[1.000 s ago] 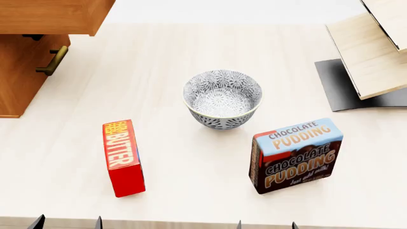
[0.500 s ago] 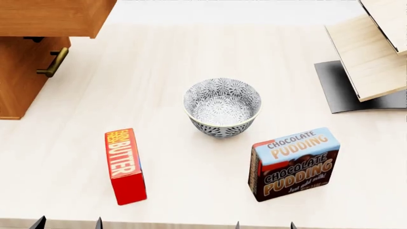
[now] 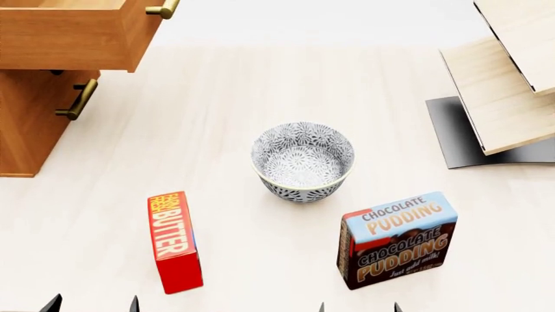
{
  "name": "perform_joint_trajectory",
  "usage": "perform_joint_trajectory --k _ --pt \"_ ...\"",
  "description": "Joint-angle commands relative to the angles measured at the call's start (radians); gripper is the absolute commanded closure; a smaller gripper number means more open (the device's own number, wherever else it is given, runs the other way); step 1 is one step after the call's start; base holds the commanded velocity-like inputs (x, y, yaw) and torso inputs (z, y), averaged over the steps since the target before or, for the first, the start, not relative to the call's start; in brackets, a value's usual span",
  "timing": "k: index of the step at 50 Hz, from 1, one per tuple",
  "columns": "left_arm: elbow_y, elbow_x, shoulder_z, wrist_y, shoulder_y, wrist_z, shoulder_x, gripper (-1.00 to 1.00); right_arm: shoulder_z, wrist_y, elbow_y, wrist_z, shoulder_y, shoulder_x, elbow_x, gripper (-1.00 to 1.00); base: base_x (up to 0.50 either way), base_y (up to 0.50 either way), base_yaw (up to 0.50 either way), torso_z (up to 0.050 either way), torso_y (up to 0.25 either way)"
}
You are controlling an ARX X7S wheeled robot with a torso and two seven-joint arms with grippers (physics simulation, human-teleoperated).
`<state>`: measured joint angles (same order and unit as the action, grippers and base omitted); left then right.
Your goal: Close the top drawer of the cabinet.
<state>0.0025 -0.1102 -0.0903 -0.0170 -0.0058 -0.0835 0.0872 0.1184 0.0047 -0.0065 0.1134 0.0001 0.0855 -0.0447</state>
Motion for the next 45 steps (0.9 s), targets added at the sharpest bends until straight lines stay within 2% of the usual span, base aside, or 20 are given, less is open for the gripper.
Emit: perform_joint_trajectory --k 1,16,35,45 --pt "-0.009 -0.013 -0.014 0.014 -0.005 -0.013 0.014 -1.0 0.016 -0.001 0.012 0.017 0.01 0.011 -0.013 -1.0 0.0 0.0 0.0 0.05 0.0" --pt "-0.02 -0.018 -0.032 0.011 -0.014 -0.033 0.029 -1.0 0.035 -0.005 0.015 0.039 0.016 0.022 -0.026 -1.0 0.0 0.0 0.0 0.05 0.0" --pt "0.002 -0.03 -0.05 -0.007 -0.011 -0.061 0.04 -1.0 0.038 0.034 0.007 0.065 0.027 0.038 -0.06 -1.0 0.0 0.0 0.0 0.0 0.0" --pt "0.105 -0.031 -0.069 -0.119 -0.025 -0.1 0.045 -1.0 0.041 0.105 -0.074 0.127 0.037 0.044 -0.027 -1.0 0.0 0.0 0.0 0.0 0.0"
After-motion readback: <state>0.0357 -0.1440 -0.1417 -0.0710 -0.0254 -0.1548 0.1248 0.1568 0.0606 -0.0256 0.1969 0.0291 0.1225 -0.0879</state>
